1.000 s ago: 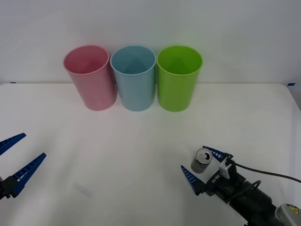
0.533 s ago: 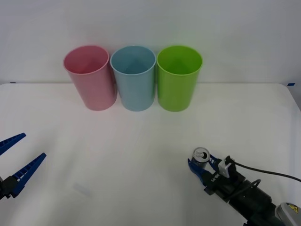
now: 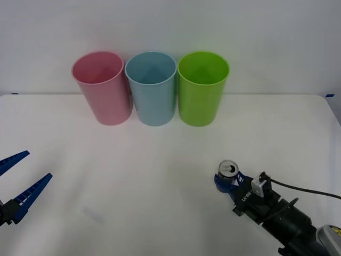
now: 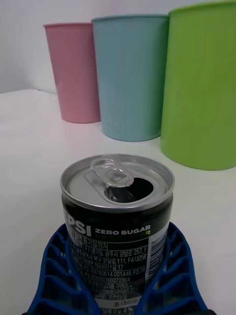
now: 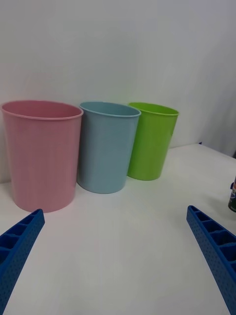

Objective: Grasp the object on the table and drop it into the matching bin: aluminum can to the light blue bin, PET bottle to the pink bin.

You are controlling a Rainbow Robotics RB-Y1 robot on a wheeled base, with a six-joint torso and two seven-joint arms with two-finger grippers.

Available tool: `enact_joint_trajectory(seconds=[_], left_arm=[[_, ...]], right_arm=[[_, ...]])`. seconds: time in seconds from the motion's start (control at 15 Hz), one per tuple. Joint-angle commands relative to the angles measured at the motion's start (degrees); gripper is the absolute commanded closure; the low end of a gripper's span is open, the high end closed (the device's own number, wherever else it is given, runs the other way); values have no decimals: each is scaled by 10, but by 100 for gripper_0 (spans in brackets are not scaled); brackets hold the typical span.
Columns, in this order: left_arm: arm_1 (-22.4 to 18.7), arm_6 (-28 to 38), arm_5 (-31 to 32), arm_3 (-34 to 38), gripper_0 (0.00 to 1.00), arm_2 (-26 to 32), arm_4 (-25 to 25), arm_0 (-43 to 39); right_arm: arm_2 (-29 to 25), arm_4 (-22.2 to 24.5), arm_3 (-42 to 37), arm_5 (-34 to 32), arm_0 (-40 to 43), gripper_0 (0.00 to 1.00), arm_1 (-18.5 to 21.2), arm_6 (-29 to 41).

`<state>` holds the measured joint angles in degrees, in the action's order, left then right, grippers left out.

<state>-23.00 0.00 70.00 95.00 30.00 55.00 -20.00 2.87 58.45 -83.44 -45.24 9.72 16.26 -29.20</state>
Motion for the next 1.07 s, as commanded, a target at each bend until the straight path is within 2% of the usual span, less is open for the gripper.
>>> enact_joint_trajectory(seconds=[0.07,0.6,1.07], left_arm=[[0,0,0,0,0,0,0,0],[0,0,0,0,0,0,0,0],[0,0,0,0,0,0,0,0]], right_arm=[[0,-14,-49,-1,12,100,14,18],[-6,-15,-228,22,34,100,56,230],[-15,-13,-301,39,-21,100,90,369]])
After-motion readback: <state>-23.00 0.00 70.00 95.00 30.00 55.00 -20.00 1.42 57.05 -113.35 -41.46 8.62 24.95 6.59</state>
